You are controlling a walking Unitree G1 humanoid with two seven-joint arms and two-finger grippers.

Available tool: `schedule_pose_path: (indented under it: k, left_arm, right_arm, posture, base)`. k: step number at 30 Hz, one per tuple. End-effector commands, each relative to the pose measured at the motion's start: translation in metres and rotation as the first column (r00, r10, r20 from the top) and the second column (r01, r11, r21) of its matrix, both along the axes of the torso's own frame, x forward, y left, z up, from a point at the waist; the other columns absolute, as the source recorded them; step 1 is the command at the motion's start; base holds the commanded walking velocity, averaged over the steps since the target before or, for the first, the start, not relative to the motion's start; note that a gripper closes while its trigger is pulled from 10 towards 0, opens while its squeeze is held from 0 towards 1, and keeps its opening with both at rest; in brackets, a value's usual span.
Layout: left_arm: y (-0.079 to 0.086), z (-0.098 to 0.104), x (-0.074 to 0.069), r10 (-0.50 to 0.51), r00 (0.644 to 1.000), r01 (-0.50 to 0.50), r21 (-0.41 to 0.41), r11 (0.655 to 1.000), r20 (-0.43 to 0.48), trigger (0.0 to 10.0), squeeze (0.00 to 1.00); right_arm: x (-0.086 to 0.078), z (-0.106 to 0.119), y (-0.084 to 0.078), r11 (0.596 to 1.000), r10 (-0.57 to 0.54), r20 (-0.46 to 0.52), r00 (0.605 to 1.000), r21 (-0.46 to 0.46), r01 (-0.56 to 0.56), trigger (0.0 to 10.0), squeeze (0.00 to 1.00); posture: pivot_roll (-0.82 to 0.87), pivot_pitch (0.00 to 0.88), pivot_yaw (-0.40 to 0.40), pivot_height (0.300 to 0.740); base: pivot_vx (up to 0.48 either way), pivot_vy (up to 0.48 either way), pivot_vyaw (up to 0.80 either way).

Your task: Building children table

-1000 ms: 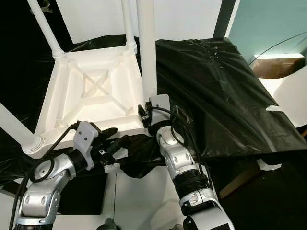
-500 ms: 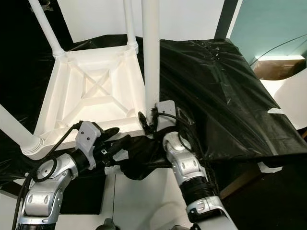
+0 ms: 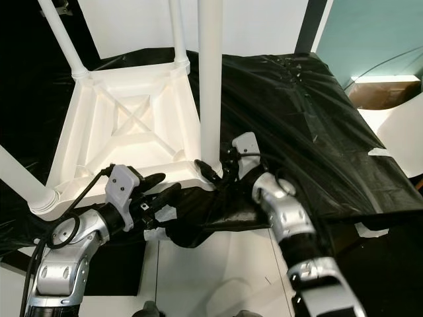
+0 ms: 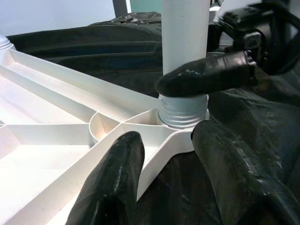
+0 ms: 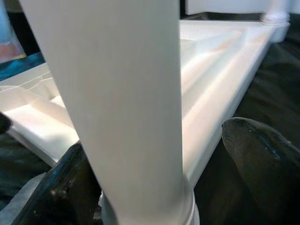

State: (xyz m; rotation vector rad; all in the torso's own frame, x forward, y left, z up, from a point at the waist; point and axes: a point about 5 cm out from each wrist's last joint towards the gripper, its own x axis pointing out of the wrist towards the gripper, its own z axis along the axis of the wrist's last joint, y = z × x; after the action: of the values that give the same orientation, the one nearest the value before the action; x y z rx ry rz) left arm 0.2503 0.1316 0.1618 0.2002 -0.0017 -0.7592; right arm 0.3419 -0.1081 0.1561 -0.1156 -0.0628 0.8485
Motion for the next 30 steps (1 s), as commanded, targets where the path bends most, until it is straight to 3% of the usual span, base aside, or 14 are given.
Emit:
schedule_pose_path:
  k: [1,5,7,8,14,20,30]
  left_arm:
    - [0.006,-0.003,0.006,0.155,0.988,-0.155,-0.004,0.988,0.012,10.0,0.00]
    - [0.004,-0.002,0.006,0.153,0.988,-0.153,-0.006,0.988,0.016,10.0,0.00]
    - [0.003,-0.002,0.005,0.149,0.989,-0.149,-0.007,0.989,0.016,10.0,0.00]
    - [0.003,-0.003,0.005,0.147,0.989,-0.147,-0.005,0.989,0.014,10.0,0.00]
    - [0.003,-0.005,0.002,0.142,0.990,-0.142,0.008,0.990,0.007,10.0,0.00]
    - [0.001,-0.009,0.000,0.137,0.991,-0.137,0.027,0.990,0.001,10.0,0.00]
    - [-0.003,-0.011,0.001,0.128,0.992,-0.128,0.029,0.991,-0.006,10.0,0.00]
  right_arm:
    - [0.000,-0.004,0.004,0.998,0.059,-0.012,0.998,-0.033,-0.059,10.0,0.00]
    - [0.005,-0.005,0.011,0.985,0.140,-0.023,0.990,-0.095,-0.142,10.0,0.00]
    - [0.008,-0.006,0.015,0.970,0.196,-0.029,0.980,-0.144,-0.198,3.9,0.00]
    - [0.008,-0.006,0.015,0.965,0.211,-0.038,0.977,-0.154,-0.214,0.0,0.00]
    - [0.013,-0.006,0.012,0.958,0.218,-0.042,0.975,-0.181,-0.222,0.0,0.00]
    - [0.016,-0.014,0.008,0.967,0.142,-0.061,0.988,-0.203,-0.151,0.0,0.00]
    - [0.011,-0.032,0.024,0.995,-0.069,-0.141,0.988,-0.075,0.059,0.0,0.00]
  posture:
    - [0.08,0.027,-0.011,0.740]
    - [0.09,0.023,-0.015,0.740]
    - [0.09,0.023,-0.018,0.740]
    - [0.10,0.020,-0.021,0.740]
    - [0.10,0.019,-0.027,0.740]
    - [0.10,0.022,-0.030,0.740]
    - [0.08,0.031,-0.032,0.740]
  base:
    - [0.000,0.000,0.00]
    - [0.000,0.000,0.00]
    - [0.000,0.000,0.00]
    - [0.000,0.000,0.00]
    - [0.000,0.000,0.00]
    - [0.000,0.000,0.00]
    - [0.000,0.000,0.00]
